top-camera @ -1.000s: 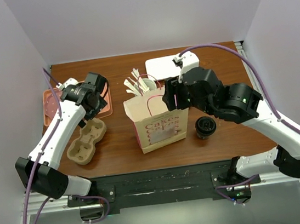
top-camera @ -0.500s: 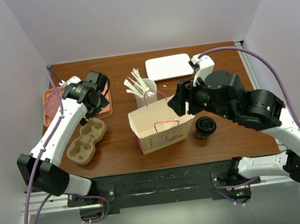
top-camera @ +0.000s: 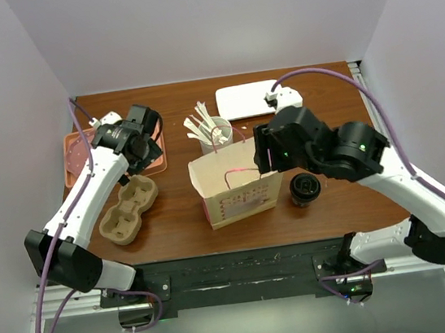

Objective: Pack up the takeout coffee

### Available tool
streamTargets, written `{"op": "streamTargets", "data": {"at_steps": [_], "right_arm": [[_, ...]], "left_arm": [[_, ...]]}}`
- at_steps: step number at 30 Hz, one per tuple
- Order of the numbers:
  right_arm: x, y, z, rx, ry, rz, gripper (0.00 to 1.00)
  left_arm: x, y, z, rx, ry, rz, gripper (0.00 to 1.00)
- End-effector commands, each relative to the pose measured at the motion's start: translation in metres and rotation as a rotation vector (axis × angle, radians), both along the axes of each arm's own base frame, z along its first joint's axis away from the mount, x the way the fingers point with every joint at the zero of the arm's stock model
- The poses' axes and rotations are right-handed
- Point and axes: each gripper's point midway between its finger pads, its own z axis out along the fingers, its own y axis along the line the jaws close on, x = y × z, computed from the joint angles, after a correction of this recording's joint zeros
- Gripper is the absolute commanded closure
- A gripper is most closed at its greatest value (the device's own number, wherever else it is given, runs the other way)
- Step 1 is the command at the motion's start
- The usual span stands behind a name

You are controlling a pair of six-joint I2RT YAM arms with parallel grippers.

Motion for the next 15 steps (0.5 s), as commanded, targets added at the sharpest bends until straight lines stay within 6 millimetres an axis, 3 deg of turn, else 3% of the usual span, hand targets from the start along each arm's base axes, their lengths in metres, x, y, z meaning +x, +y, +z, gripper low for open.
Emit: {"op": "streamTargets", "data": {"at_steps": [1, 5, 10, 15], "right_arm": [[0.005, -0.008, -0.014, -0.044, 0.071, -0.058, 0.38], [0.014, -0.014, -0.032, -0.090, 0.113, -0.086, 0.38], [0.043, -0.035, -0.039, -0.076, 0.118, -0.110, 0.38], [0.062, -0.044, -0.047, -0.148, 0.132, -0.040, 0.36]], "left_arm": [[0.006, 0.000, 0.020, -0.022, -0.072, -0.030, 0.09], [0.004, -0.011, 0.017, -0.064, -0.059, -0.097, 0.09], [-0.002, -0.025, 0.017, -0.127, -0.070, -0.215, 0.09], [-0.001, -0.038, 0.031, -0.200, -0.130, -0.269, 0.09]]}}
